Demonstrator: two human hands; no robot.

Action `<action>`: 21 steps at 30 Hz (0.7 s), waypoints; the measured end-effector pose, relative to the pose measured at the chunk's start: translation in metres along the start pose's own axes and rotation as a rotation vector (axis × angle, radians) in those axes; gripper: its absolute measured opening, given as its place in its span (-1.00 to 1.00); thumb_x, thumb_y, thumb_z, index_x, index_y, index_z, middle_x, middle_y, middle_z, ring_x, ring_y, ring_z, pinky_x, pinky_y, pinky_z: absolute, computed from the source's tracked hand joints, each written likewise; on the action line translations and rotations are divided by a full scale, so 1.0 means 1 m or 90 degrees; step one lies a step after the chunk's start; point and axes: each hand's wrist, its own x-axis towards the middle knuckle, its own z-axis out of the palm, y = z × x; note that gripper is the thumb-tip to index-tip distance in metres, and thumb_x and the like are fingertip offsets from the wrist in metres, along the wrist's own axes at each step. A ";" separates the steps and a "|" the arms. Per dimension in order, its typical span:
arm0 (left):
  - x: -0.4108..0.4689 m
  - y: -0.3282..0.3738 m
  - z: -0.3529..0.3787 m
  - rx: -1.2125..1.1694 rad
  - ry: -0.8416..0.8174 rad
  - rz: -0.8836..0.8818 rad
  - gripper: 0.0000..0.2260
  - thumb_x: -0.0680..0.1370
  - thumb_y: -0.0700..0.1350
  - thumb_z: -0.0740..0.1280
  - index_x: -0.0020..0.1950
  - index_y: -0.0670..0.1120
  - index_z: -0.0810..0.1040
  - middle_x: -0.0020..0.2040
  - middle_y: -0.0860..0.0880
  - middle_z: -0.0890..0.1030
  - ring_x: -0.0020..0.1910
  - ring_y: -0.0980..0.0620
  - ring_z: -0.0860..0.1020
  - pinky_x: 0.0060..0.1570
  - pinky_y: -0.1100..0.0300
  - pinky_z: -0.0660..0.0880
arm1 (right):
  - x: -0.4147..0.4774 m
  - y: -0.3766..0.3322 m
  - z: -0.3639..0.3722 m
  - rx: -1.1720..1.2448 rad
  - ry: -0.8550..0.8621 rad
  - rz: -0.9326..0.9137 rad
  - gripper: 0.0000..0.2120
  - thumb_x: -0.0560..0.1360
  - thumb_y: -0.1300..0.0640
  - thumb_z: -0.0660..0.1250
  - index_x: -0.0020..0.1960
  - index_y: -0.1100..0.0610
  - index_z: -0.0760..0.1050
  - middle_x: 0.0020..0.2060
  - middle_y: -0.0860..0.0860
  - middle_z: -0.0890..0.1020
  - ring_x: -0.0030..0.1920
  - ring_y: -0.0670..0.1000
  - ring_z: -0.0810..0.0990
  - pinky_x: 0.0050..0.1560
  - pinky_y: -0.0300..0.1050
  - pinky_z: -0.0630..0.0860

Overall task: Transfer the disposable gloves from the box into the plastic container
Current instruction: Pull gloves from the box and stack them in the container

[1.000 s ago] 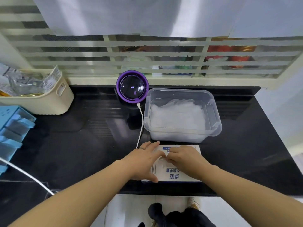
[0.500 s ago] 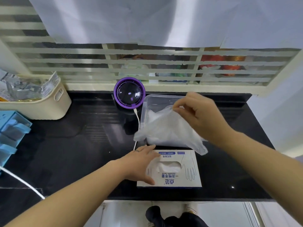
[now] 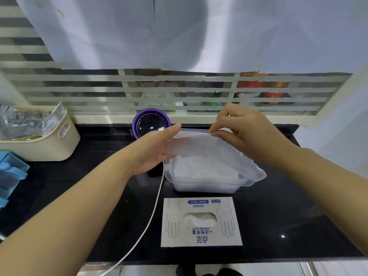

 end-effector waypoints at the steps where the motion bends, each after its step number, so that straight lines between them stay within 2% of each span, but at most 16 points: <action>1: 0.007 0.005 0.006 0.064 0.028 0.025 -0.61 0.51 0.11 0.29 0.19 -0.12 0.59 0.14 -0.08 0.65 0.18 -0.05 0.59 0.26 0.08 0.43 | 0.002 0.003 -0.001 -0.013 -0.012 0.002 -0.89 0.52 0.09 0.33 -0.04 0.04 0.64 -0.16 -0.15 0.45 -0.24 -0.12 0.42 -0.26 -0.32 0.36; 3: 0.020 0.016 0.015 0.194 0.143 0.070 -0.73 0.56 0.04 0.30 0.03 -0.14 0.64 -0.04 -0.07 0.68 0.01 -0.04 0.61 0.06 0.15 0.47 | 0.008 0.011 -0.003 -0.023 -0.025 0.008 -0.89 0.52 0.08 0.33 -0.05 0.03 0.63 -0.16 -0.17 0.44 -0.25 -0.13 0.42 -0.26 -0.35 0.34; 5: 0.026 0.023 0.021 0.262 0.233 0.128 -0.74 0.57 0.00 0.31 -0.13 -0.17 0.63 -0.21 -0.08 0.65 -0.16 0.00 0.58 -0.07 0.15 0.48 | 0.011 0.015 -0.006 -0.025 -0.005 0.016 -0.88 0.52 0.07 0.32 -0.05 0.04 0.63 -0.17 -0.16 0.46 -0.23 -0.13 0.42 -0.25 -0.30 0.39; 8: 0.037 0.027 0.028 0.262 0.196 0.185 -0.72 0.60 -0.03 0.27 -0.18 -0.15 0.64 -0.23 -0.15 0.66 -0.21 -0.02 0.62 -0.02 0.11 0.56 | 0.016 0.024 -0.013 -0.027 0.052 0.061 -0.84 0.52 0.06 0.33 0.05 0.06 0.62 -0.12 -0.10 0.53 -0.16 -0.10 0.43 -0.16 -0.29 0.37; 10: 0.050 0.018 0.027 0.270 0.192 0.171 -0.69 0.62 -0.09 0.25 -0.10 -0.32 0.61 -0.24 -0.19 0.65 -0.26 0.02 0.64 0.05 0.03 0.58 | 0.019 0.028 -0.009 -0.038 0.055 0.074 -0.76 0.53 0.04 0.32 0.17 0.06 0.57 -0.05 -0.06 0.57 -0.07 -0.09 0.42 -0.05 -0.23 0.34; 12: 0.063 0.004 0.025 0.245 0.207 0.101 -0.73 0.61 -0.16 0.26 -0.06 -0.37 0.57 -0.19 -0.15 0.64 -0.34 0.11 0.63 -0.01 0.09 0.61 | 0.021 0.032 0.004 -0.040 -0.016 0.085 -0.66 0.54 -0.02 0.29 0.28 0.03 0.50 0.06 -0.03 0.57 0.01 -0.06 0.42 0.05 -0.15 0.36; 14: 0.072 -0.010 0.024 0.217 0.202 0.034 -0.84 0.62 -0.23 0.23 -0.06 -0.24 0.57 -0.09 -0.20 0.61 -0.42 0.14 0.61 -0.19 0.23 0.62 | 0.020 0.038 0.023 -0.052 -0.139 0.112 -0.56 0.52 -0.11 0.23 0.37 -0.04 0.39 0.20 -0.04 0.50 0.16 -0.06 0.41 0.21 -0.11 0.37; 17: 0.081 -0.028 0.022 0.229 0.211 -0.073 -0.83 0.65 -0.24 0.16 0.11 -0.18 0.54 -0.08 -0.08 0.59 -0.43 0.12 0.62 -0.36 0.31 0.56 | 0.011 0.047 0.058 -0.080 -0.316 0.144 -0.48 0.53 -0.21 0.18 0.46 -0.13 0.24 0.37 -0.04 0.34 0.34 -0.01 0.30 0.35 -0.03 0.30; 19: 0.088 -0.038 0.021 0.236 0.228 -0.127 -0.79 0.64 -0.23 0.18 0.25 -0.18 0.48 0.02 -0.11 0.61 -0.31 0.04 0.65 -0.29 0.23 0.59 | 0.003 0.054 0.081 -0.084 -0.394 0.159 -0.44 0.53 -0.24 0.17 0.48 -0.14 0.17 0.43 -0.04 0.27 0.39 0.02 0.25 0.38 0.00 0.25; 21: 0.095 -0.045 0.020 0.247 0.251 -0.151 -0.65 0.61 -0.23 0.23 0.41 -0.18 0.35 0.23 -0.19 0.54 -0.13 -0.04 0.64 -0.10 0.09 0.63 | -0.002 0.060 0.100 -0.079 -0.447 0.165 -0.42 0.53 -0.25 0.16 0.50 -0.15 0.12 0.47 -0.01 0.22 0.44 0.06 0.19 0.42 0.06 0.20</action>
